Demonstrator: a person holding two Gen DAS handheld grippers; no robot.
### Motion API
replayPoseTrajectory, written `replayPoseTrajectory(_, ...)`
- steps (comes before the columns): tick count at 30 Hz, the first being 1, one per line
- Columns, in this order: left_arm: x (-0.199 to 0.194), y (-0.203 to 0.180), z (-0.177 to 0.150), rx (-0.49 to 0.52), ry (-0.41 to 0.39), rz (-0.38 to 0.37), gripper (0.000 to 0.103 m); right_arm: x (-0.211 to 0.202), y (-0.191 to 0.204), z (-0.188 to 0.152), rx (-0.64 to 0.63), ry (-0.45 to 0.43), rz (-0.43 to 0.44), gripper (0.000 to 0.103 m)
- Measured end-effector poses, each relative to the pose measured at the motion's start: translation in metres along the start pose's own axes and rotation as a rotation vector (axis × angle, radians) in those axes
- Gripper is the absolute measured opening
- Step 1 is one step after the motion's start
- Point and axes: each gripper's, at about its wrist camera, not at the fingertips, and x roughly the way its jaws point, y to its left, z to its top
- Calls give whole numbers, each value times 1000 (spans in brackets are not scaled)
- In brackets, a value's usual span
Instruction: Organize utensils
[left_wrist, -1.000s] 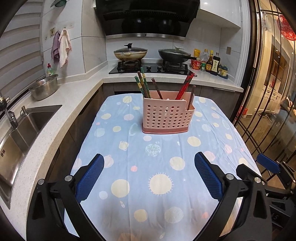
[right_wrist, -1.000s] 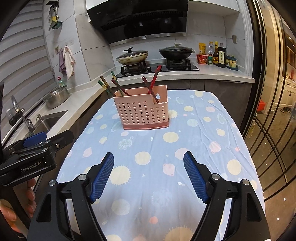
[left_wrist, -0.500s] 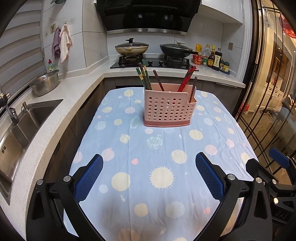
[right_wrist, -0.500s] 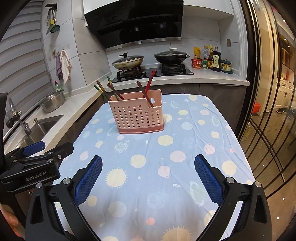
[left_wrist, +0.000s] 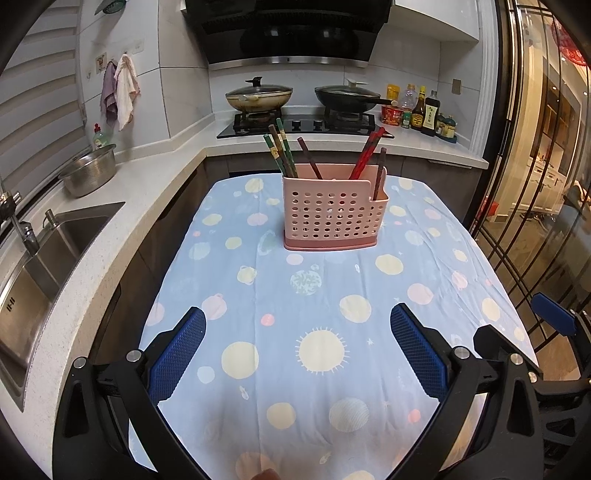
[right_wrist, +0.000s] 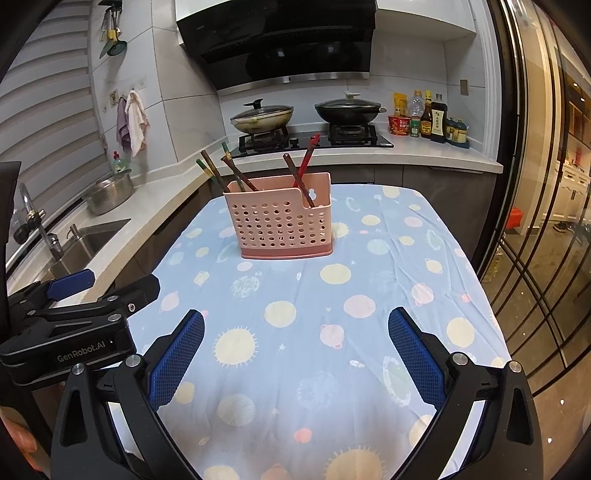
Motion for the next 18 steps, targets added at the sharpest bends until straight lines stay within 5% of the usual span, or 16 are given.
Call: replayPoseTrajectory(18, -1, 0, -2, -5, 3, 14, 96, 1, -2, 0, 5, 7, -1, 96)
